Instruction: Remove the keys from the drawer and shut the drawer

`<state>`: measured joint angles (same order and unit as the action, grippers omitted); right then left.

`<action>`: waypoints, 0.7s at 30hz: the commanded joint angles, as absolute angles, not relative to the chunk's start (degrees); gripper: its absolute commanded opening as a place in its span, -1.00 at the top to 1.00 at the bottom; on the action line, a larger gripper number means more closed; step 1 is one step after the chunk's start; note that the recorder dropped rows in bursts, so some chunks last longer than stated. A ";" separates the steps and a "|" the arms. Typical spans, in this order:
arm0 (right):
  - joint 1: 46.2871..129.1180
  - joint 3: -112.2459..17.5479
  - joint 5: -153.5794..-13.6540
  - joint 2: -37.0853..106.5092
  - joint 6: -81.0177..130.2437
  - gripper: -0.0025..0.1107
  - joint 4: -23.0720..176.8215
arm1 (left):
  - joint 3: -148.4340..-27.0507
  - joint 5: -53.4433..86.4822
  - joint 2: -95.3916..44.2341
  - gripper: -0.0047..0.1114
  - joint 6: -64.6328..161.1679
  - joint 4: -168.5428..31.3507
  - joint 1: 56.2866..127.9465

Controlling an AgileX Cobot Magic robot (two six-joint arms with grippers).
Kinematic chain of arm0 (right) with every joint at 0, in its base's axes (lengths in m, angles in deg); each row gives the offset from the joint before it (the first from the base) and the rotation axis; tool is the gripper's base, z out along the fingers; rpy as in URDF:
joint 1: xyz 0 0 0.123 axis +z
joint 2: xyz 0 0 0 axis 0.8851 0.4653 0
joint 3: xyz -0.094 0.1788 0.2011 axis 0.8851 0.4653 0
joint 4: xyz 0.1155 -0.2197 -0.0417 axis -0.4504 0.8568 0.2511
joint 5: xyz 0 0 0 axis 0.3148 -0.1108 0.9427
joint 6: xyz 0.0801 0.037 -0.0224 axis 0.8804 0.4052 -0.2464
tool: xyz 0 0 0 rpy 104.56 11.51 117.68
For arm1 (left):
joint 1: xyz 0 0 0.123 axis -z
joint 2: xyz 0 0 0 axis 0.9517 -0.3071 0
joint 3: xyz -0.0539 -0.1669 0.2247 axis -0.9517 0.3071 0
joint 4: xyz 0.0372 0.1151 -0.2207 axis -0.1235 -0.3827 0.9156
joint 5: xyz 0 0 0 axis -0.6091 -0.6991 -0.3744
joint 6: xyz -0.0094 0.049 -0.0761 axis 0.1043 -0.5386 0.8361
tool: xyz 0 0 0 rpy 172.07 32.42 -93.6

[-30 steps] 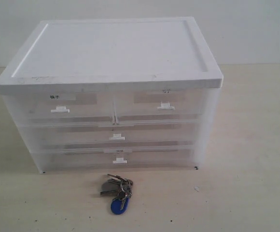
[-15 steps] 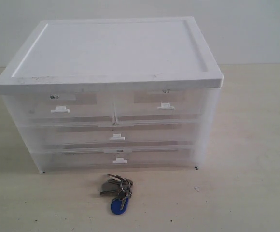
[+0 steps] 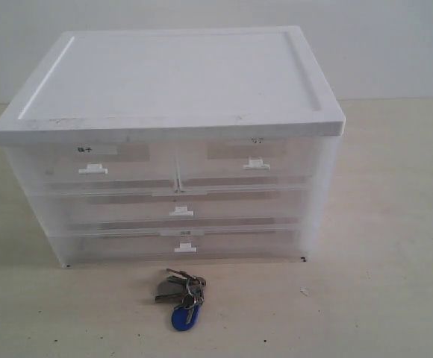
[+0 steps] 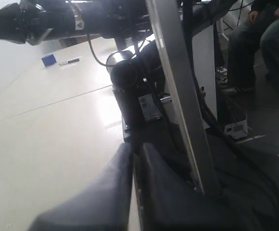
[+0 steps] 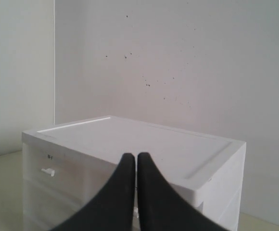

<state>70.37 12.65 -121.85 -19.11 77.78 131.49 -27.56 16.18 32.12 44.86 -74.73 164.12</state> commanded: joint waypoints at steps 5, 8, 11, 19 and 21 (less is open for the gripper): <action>70.30 12.82 -122.77 -19.19 77.87 0.96 131.39 | -27.05 16.52 32.47 0.83 47.05 -70.94 155.53; 70.30 12.82 -122.77 -19.19 77.87 0.96 131.39 | -27.05 16.52 32.47 0.83 48.37 -70.10 146.98; 70.30 12.82 -122.77 -19.19 77.87 0.96 131.39 | -27.05 16.52 32.47 0.83 48.37 -69.55 136.62; 70.30 12.82 -122.77 -19.19 77.87 0.96 131.39 | -27.05 16.52 32.96 0.83 53.72 -65.79 104.12; 70.30 12.82 -122.77 -19.19 77.87 0.96 131.39 | -27.05 16.52 34.38 0.83 54.60 -64.46 96.33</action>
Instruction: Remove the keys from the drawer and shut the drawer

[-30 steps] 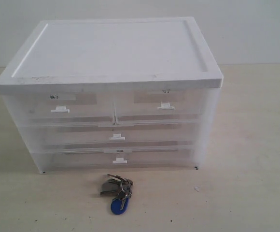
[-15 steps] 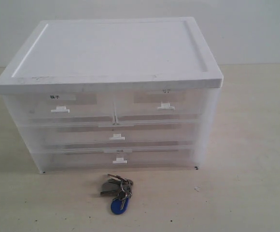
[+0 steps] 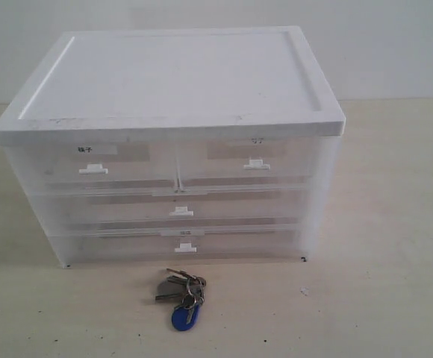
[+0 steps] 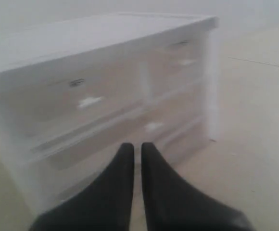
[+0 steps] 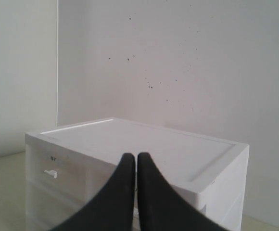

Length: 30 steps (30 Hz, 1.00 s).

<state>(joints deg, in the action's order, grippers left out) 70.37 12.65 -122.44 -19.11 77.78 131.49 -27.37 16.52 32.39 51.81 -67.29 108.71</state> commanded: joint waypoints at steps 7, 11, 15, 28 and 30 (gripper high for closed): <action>70.30 12.82 -122.77 -19.19 77.87 0.96 131.39 | -27.05 17.08 44.23 0.83 56.18 -64.58 77.76; 70.30 12.82 -122.90 -19.17 77.87 0.96 131.20 | -27.05 14.93 44.23 0.83 55.73 -64.59 72.01; 70.30 12.82 -122.90 -19.17 77.87 0.96 131.33 | -27.05 14.93 44.23 0.83 55.73 -64.72 69.74; 70.30 12.82 -122.90 -19.17 77.87 0.96 131.33 | -27.05 26.43 44.23 0.83 55.73 -72.39 69.76; 70.30 12.82 -122.90 -19.17 77.87 0.96 131.33 | -27.05 32.14 44.23 0.83 55.73 -72.39 69.76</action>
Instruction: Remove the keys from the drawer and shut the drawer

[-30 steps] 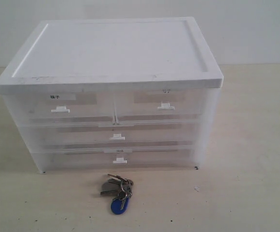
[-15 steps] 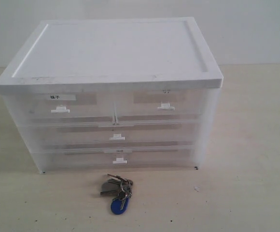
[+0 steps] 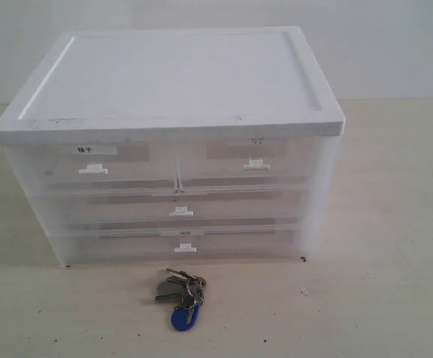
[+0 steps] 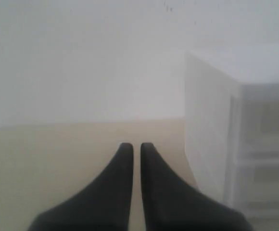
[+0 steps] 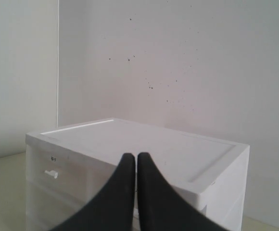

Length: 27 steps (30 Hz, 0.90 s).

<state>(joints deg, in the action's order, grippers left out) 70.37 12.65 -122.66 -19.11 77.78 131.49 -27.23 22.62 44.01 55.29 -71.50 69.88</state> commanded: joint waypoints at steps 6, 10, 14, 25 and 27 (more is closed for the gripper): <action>70.30 12.82 -123.07 -19.17 77.87 0.96 131.35 | -27.05 33.28 44.23 0.83 55.29 -72.50 69.76; 70.30 12.82 -123.23 -19.17 77.87 0.96 131.35 | -27.05 33.28 44.23 0.83 55.29 -72.50 69.76; 70.30 12.82 -123.23 -19.17 77.87 0.96 131.35 | -27.05 33.28 44.23 0.83 55.29 -72.50 69.76; 70.30 12.82 -123.23 -19.17 77.87 0.96 131.35 | -27.05 33.28 44.23 0.83 55.29 -72.50 69.76; 70.30 12.82 -123.23 -19.17 77.87 0.96 131.35 | -27.05 33.28 44.23 0.83 55.29 -72.50 69.76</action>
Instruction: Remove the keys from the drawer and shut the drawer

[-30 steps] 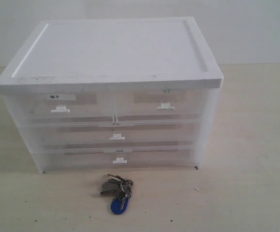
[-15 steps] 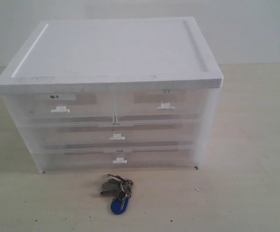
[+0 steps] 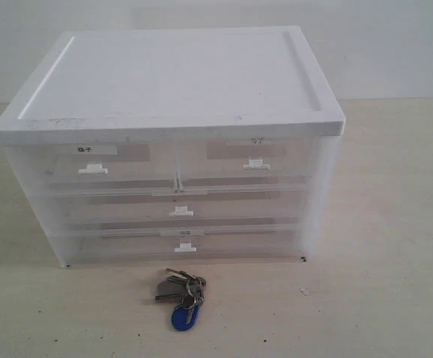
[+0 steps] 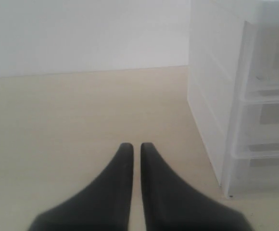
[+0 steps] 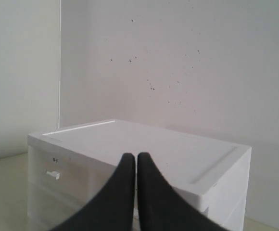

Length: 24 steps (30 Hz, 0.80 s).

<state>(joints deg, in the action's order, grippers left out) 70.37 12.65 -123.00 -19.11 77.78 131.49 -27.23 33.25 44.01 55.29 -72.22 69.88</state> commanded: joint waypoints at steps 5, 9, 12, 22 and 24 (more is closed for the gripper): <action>70.30 12.82 -123.23 -19.17 77.87 0.96 131.35 | -27.05 33.28 44.23 0.83 55.29 -72.50 69.76; 70.44 12.82 -122.08 -19.17 77.87 0.96 131.21 | -27.05 33.28 44.23 0.83 55.29 -72.50 69.76; 70.44 13.43 -121.83 -20.40 77.58 0.96 131.44 | -27.05 33.28 44.23 0.83 55.29 -72.50 69.76; 69.77 17.55 -107.62 -37.09 68.84 0.96 112.92 | -27.05 33.28 44.23 0.83 55.29 -72.50 69.76; 69.26 17.55 -100.56 -37.09 65.40 0.96 106.69 | -27.05 33.28 44.23 0.83 55.29 -72.50 69.76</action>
<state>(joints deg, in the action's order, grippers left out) 70.14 17.12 -109.46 -35.94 68.99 114.45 -27.23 33.25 44.01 55.29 -72.31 69.88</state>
